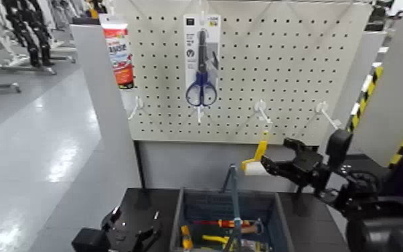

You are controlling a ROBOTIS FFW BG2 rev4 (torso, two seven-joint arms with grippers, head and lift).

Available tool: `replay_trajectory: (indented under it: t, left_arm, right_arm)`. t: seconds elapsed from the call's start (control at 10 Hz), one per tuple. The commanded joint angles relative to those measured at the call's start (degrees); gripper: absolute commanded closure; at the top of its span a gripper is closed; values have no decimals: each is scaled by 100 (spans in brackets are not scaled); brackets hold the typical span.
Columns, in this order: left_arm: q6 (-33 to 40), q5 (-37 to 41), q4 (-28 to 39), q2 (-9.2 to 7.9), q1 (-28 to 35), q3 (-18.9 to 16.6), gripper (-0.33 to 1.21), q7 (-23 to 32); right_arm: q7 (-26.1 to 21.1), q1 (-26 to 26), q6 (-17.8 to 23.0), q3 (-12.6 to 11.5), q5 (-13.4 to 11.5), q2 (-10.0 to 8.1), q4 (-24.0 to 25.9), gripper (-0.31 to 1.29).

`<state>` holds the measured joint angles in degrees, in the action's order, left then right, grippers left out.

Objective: Put the yellow roller into the crate.

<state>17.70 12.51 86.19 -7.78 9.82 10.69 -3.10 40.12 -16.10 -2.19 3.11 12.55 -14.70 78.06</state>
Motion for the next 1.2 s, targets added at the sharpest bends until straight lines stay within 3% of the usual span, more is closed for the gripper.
replay_trajectory:
  t: [0.1,0.3,0.4,0.5,0.7,1.2]
  left_arm:
    - [14,-2,-23,31,-33,-23,10,-68]
    - [14,-2,-41,31,-50,-5,10,-68]
    - [14,-2,-49,40,-50,-5,10,-68]
    - [6,-2,-49,40,-50,-5,10,-68]
    - [14,6,-49,40,-50,-14,11,-68]
    - [14,-2,-49,40,-59,-5,11,-68]
  right_arm:
    - [110,-394,211,296,116,-7,-625,17]
    - [145,-596,298,454,230,-33,-968,19]
    - [154,-631,325,471,274,-33,-1039,44]
    - [145,-640,316,471,274,-24,-1030,85]
    - [119,-631,219,524,301,-24,-968,117]
    - [207,-631,149,586,441,-24,-907,124]
